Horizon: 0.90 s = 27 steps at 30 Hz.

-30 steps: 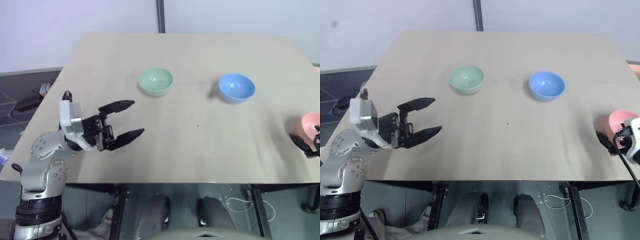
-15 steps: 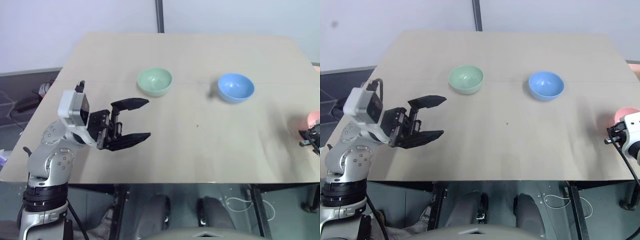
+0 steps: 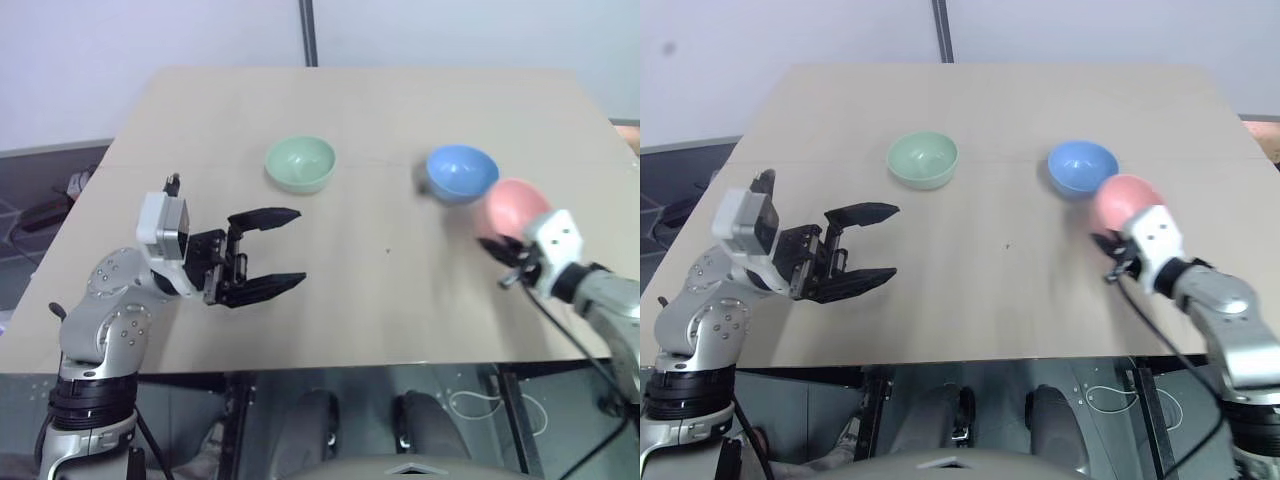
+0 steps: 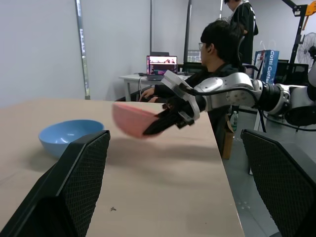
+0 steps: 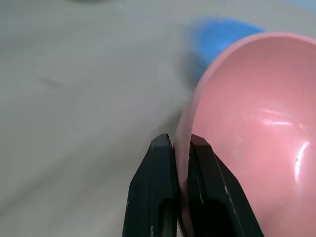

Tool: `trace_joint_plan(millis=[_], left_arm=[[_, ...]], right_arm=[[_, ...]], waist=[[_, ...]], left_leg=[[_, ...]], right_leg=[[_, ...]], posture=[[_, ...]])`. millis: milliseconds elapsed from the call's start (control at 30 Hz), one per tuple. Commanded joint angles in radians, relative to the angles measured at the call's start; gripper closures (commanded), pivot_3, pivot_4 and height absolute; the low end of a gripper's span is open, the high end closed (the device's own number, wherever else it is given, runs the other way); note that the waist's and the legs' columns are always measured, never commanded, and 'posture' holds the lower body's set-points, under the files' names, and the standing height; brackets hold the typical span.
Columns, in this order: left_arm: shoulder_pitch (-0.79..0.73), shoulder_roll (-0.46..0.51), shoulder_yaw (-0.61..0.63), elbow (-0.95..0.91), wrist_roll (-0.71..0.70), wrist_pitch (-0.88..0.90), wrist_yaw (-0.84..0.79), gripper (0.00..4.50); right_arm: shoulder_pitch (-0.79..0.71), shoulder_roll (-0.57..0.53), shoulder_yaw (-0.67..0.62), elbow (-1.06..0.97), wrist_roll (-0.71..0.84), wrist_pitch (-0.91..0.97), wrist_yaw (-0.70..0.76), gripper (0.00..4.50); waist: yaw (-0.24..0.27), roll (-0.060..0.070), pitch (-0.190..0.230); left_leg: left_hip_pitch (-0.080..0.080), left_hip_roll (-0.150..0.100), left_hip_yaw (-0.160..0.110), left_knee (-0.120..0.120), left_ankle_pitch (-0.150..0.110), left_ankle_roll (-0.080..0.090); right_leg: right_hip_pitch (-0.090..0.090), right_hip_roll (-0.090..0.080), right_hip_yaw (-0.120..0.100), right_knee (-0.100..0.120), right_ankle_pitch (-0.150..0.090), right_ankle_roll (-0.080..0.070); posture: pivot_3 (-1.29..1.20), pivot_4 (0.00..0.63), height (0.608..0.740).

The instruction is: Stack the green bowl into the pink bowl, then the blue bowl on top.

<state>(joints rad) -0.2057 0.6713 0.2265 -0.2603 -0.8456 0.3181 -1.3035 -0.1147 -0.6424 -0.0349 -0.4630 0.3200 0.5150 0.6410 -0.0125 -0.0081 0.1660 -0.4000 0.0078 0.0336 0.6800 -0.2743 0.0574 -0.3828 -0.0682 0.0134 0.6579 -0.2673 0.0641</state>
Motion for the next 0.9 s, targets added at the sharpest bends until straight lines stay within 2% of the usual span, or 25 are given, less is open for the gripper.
trace_joint_plan(millis=[33,100,167,200,267,300,333,433,567,733,900], left_arm=[[0.031,0.02,0.042,-0.004,0.017,-0.017,0.008,0.0],[0.052,0.021,0.046,-0.008,0.031,-0.022,0.018,0.0],[0.073,0.018,0.049,-0.021,0.035,-0.021,0.03,0.0],[0.08,0.017,0.05,-0.027,0.035,-0.018,0.036,0.0],[0.096,0.017,0.055,-0.038,0.035,-0.016,0.047,0.0],[0.102,0.018,0.056,-0.04,0.037,-0.017,0.051,0.0],[0.106,0.018,0.056,-0.043,0.039,-0.017,0.059,0.0],[0.112,0.012,0.063,-0.05,0.058,-0.026,0.102,0.0],[0.086,0.002,0.058,-0.045,0.104,-0.014,0.211,0.0],[0.004,0.003,0.015,-0.027,0.264,-0.05,0.358,0.0],[-0.131,0.058,-0.102,0.011,0.56,-0.063,0.527,0.0]], right_arm=[[-0.072,0.029,0.162,-0.03,-0.062,0.009,0.01,4.48],[-0.114,0.062,0.244,0.034,-0.117,-0.01,0.0,4.48],[-0.152,0.088,0.29,0.105,-0.155,-0.032,-0.001,3.59],[-0.164,0.098,0.297,0.126,-0.158,-0.035,0.003,3.37],[-0.183,0.108,0.313,0.147,-0.165,-0.038,0.019,2.51],[-0.188,0.109,0.321,0.149,-0.171,-0.041,0.028,1.9],[-0.192,0.112,0.325,0.146,-0.176,-0.043,0.029,1.54],[-0.195,0.132,0.31,0.121,-0.185,-0.044,0.006,0.06],[-0.184,0.14,0.239,0.031,-0.118,-0.026,0.018,0.06],[-0.169,0.146,0.129,-0.08,-0.017,-0.002,0.011,0.06],[-0.141,0.144,0.056,-0.128,0.029,-0.013,-0.01,0.06]], waist=[[0.002,-0.001,0.0],[0.002,-0.001,0.001],[0.004,-0.002,0.001],[0.005,-0.002,0.001],[0.004,-0.002,0.001],[0.004,-0.002,0.001],[0.004,-0.002,0.001],[0.001,-0.002,0.001],[0.002,-0.002,0.001],[0.004,-0.002,0.001],[0.002,-0.002,0.001]], left_leg=[[0.0,0.0,-0.001,0.0,0.0,0.0],[0.0,-0.001,-0.001,0.0,0.0,0.0],[-0.001,-0.002,-0.001,0.0,0.0,0.0],[-0.001,-0.002,-0.001,0.0,0.0,0.0],[-0.001,-0.002,-0.001,0.0,0.0,-0.001],[-0.001,-0.002,-0.001,0.0,0.0,-0.001],[-0.002,-0.002,-0.002,0.0,0.0,-0.001],[-0.002,-0.002,-0.003,0.0,0.0,-0.001],[-0.002,-0.002,-0.003,-0.001,0.0,-0.001],[-0.002,-0.002,-0.005,-0.001,0.0,-0.001],[-0.002,-0.002,-0.005,-0.001,0.0,-0.001]], right_leg=[[0.0,-0.001,-0.001,0.0,0.0,0.0],[0.0,-0.001,-0.001,-0.001,0.0,0.0],[0.0,-0.002,-0.001,-0.001,0.0,0.0],[0.0,-0.002,-0.001,-0.001,0.0,0.0],[0.0,-0.003,-0.001,-0.001,0.0,0.0],[0.0,-0.003,-0.001,-0.001,0.0,0.0],[0.0,-0.003,-0.001,-0.001,0.0,0.0],[-0.001,-0.003,0.0,-0.001,0.0,-0.001],[-0.001,-0.004,0.0,-0.001,0.0,-0.001],[0.0,-0.004,-0.001,-0.001,0.0,-0.001],[-0.001,-0.004,-0.001,-0.001,0.0,-0.001]], posture=[[0.0,0.15,0.74],[0.0,0.15,0.74],[0.0,0.15,0.74],[0.0,0.15,0.74],[0.0,0.15,0.74],[0.0,0.15,0.74],[0.0,0.15,0.74],[0.0,0.15,0.74],[0.0,0.15,0.74],[0.0,0.15,0.74],[0.0,0.15,0.74]])
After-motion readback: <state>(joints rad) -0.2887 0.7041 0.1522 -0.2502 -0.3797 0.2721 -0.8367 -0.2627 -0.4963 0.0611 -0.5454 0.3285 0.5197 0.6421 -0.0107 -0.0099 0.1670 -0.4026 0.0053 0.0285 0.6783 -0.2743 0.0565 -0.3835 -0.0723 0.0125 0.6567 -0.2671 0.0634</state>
